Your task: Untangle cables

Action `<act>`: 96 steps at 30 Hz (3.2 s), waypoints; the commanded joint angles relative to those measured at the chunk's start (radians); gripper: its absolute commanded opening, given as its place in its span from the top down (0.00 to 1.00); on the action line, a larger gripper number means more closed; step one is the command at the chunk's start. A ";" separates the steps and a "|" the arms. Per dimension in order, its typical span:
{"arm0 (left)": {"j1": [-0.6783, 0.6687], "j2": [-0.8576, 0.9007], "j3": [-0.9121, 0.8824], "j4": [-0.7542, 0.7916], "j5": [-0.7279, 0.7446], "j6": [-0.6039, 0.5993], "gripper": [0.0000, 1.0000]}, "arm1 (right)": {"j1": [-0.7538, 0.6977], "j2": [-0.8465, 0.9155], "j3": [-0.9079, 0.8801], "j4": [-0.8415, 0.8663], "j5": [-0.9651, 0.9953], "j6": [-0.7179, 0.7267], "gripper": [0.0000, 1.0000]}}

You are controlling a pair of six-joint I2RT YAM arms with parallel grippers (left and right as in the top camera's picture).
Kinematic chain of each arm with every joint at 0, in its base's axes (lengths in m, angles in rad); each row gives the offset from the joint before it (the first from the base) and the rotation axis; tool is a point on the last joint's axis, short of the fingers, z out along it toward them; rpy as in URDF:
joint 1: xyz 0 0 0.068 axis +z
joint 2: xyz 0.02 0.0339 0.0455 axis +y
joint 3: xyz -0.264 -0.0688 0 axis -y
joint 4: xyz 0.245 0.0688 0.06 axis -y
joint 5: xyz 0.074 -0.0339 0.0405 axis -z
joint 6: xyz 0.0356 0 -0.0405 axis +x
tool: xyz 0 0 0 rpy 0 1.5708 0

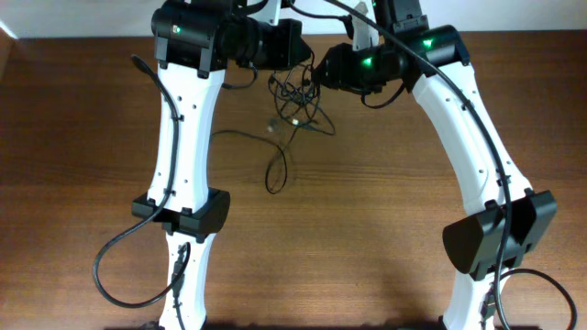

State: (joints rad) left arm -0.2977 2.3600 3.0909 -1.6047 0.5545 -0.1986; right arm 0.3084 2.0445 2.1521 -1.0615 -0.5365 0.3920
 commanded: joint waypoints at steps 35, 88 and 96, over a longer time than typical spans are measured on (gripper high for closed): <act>0.058 0.009 -0.412 0.075 -0.236 0.326 1.00 | -0.054 -0.201 0.043 -0.141 0.086 -0.104 0.96; 0.245 0.009 -0.412 0.142 0.037 0.439 0.46 | 0.080 -0.063 -0.008 -0.465 0.302 -0.011 0.96; 0.207 0.009 -0.413 0.126 0.037 0.439 0.49 | 0.000 0.003 -0.007 -0.426 0.251 -0.039 0.10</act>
State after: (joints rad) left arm -0.0647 2.3661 2.6869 -1.4761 0.5697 0.2356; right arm 0.3683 2.0521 2.1468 -1.4906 -0.2363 0.3782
